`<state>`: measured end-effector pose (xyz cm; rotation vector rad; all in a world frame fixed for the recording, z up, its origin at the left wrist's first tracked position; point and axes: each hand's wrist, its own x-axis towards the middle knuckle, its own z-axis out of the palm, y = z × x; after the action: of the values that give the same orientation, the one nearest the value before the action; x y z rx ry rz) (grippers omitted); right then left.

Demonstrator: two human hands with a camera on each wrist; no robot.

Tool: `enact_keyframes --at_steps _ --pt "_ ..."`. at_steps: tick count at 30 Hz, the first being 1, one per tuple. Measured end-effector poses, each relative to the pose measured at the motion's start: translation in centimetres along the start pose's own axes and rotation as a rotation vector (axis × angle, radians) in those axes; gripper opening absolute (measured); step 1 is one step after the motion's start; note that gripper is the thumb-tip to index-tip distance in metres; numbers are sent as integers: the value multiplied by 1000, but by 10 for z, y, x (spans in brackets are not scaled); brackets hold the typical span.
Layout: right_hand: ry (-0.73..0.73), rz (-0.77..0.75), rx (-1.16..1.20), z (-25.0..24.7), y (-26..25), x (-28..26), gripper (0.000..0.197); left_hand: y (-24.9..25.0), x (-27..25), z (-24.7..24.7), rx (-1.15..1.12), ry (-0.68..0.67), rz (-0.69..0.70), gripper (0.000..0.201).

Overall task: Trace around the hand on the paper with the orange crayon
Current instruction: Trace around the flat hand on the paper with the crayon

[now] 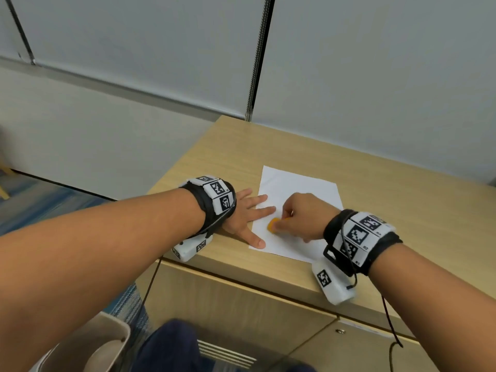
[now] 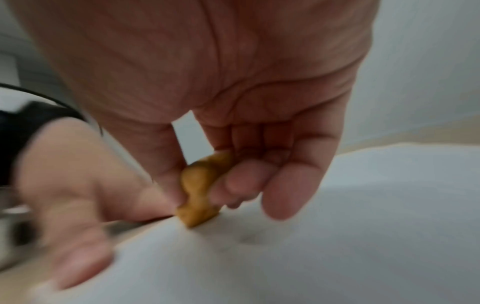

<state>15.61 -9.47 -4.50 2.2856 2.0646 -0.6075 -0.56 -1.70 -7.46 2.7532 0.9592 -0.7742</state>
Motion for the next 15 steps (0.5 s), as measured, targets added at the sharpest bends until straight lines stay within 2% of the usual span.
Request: enact_keyframes --at_steps 2,4,6,9,12,15 --pt "38 25 -55 -5 4 4 45 1 3 1 6 4 -11 100" --pt "-8 -11 -31 -2 5 2 41 0 5 0 47 17 -10 102" --pt "-46 -39 -14 3 5 -2 37 2 4 -5 106 76 8 103" --pt "-8 -21 -6 1 10 -1 37 8 3 -14 148 173 80 100" --pt "54 -22 -55 -2 14 -1 38 12 5 -17 134 102 147 98" --pt "54 -126 -115 7 7 -9 38 13 8 -16 138 25 135 95"
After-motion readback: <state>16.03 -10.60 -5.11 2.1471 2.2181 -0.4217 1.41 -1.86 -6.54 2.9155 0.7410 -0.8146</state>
